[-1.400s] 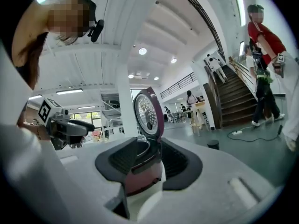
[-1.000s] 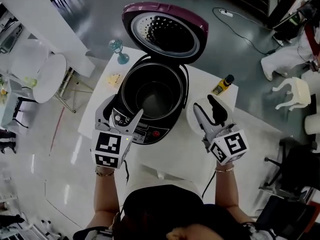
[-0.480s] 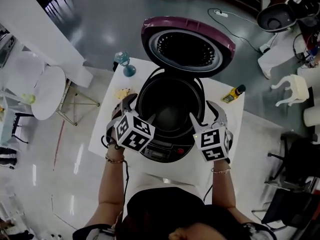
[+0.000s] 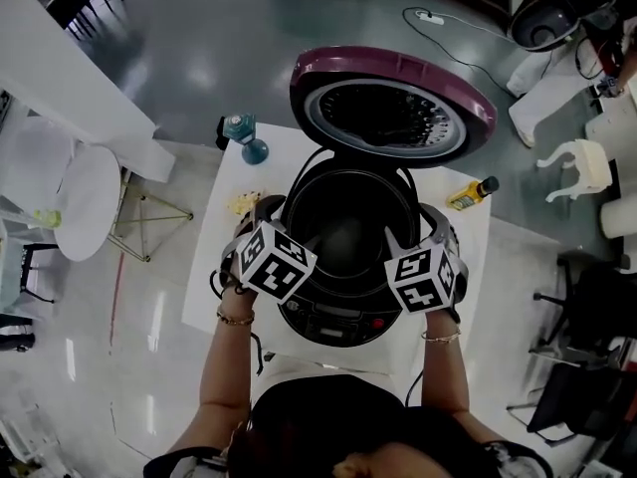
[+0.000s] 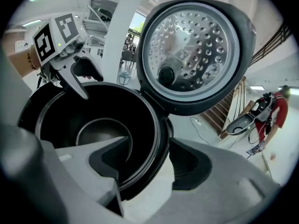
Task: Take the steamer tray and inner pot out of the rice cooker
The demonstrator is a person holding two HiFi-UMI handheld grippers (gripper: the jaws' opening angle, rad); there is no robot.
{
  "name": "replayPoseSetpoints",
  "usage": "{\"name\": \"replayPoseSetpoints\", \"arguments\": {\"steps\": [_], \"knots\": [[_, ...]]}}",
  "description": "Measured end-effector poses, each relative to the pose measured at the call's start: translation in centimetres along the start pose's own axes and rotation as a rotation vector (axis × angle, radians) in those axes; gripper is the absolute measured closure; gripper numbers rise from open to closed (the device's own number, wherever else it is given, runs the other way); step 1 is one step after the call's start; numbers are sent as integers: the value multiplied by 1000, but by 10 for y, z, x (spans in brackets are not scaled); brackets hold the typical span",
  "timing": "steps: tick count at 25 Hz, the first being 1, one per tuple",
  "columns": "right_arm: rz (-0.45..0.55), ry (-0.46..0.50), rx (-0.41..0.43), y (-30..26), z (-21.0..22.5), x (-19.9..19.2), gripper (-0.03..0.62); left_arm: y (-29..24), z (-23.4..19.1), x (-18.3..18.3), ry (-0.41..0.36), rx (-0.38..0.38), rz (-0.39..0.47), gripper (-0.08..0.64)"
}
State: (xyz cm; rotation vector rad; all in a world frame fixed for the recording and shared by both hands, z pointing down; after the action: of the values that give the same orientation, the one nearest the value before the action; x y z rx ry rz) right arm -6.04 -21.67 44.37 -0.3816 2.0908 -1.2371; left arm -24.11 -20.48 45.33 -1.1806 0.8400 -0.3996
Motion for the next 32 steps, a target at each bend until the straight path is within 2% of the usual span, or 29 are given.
{"name": "replayPoseSetpoints", "arguments": {"steps": [5, 8, 13, 17, 18, 20, 21, 26, 29, 32], "knots": [[-45, 16, -17, -14, 0, 8, 339, -14, -5, 3, -34, -26, -29, 209], [-87, 34, -53, -23, 0, 9, 339, -22, -12, 2, -47, -1, -54, 209], [-143, 36, -114, -38, 10, 5, 339, -26, -30, 8, 42, 50, -39, 202], [-158, 33, -135, -46, 17, 10, 340, -30, -37, 12, 70, 25, -33, 209], [-162, 40, -138, -47, 19, 11, 355, -30, -36, 13, 82, 11, -32, 230], [-165, 48, -128, -47, 21, 11, 359, -31, -34, 15, 110, 2, -31, 333], [-163, 42, -117, -46, 21, 11, 360, -31, -34, 15, 120, 10, -33, 351], [-103, -28, -40, -34, 24, 15, 396, -30, -36, 14, 144, 25, -44, 373], [-71, -23, -27, -27, 23, 17, 422, -28, -36, 14, 151, 17, -54, 373], [-40, -23, 0, -23, 17, 18, 509, -25, -36, 16, 159, 20, -52, 382]]}}
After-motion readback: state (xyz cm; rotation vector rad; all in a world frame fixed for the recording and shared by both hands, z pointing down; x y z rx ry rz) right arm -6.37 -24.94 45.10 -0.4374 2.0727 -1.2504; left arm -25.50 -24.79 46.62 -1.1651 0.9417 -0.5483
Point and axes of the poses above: the fingertips, and each gripper's own axes: y backward along the fingers, z to its right, x out of its top, the point moved 3 cm from there along y, backward along the fingers, and after that the axes turned 15 degrees about -z, right-handed, at the moved point
